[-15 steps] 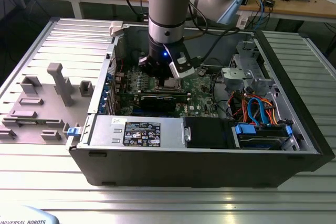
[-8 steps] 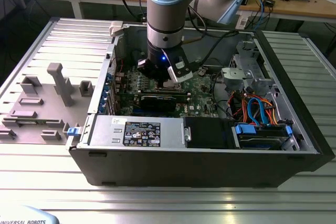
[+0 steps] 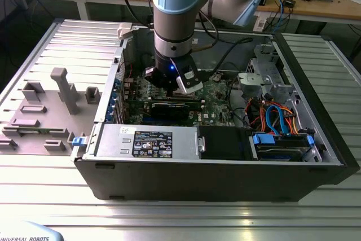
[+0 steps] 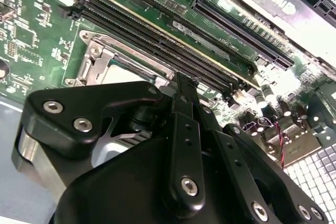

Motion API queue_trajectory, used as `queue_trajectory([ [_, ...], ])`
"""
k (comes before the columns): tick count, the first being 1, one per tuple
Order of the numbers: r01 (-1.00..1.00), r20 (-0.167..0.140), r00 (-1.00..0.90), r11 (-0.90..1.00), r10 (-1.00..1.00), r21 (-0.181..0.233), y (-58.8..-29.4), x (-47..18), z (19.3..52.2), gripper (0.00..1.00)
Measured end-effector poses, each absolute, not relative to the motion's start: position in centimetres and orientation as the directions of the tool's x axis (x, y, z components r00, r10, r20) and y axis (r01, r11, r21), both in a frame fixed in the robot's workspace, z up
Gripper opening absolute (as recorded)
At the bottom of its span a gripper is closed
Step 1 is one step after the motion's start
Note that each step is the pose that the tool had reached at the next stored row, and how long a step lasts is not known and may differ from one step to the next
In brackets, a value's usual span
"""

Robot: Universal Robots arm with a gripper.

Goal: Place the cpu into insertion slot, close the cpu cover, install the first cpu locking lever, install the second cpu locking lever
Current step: 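Install the second cpu locking lever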

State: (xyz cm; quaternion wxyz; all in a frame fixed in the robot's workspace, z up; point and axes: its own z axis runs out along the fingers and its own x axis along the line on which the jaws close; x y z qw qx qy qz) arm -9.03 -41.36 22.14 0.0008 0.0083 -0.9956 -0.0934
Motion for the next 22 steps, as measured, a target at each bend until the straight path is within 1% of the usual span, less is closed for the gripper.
queue_trajectory([
  [10,-0.016,0.0,-1.0,0.977,-0.017,0.213,-41.7,-9.6,21.2,0.11],
  [13,-0.017,-0.001,-1.0,0.972,-0.017,0.233,-41.7,-9.9,20.8,0.11],
  [20,-0.016,-0.001,-1.0,0.969,-0.017,0.247,-41.7,-10.4,20.1,0.11],
  [22,-0.016,-0.001,-1.0,0.965,-0.017,0.263,-41.4,-10.4,19.6,0.11],
])
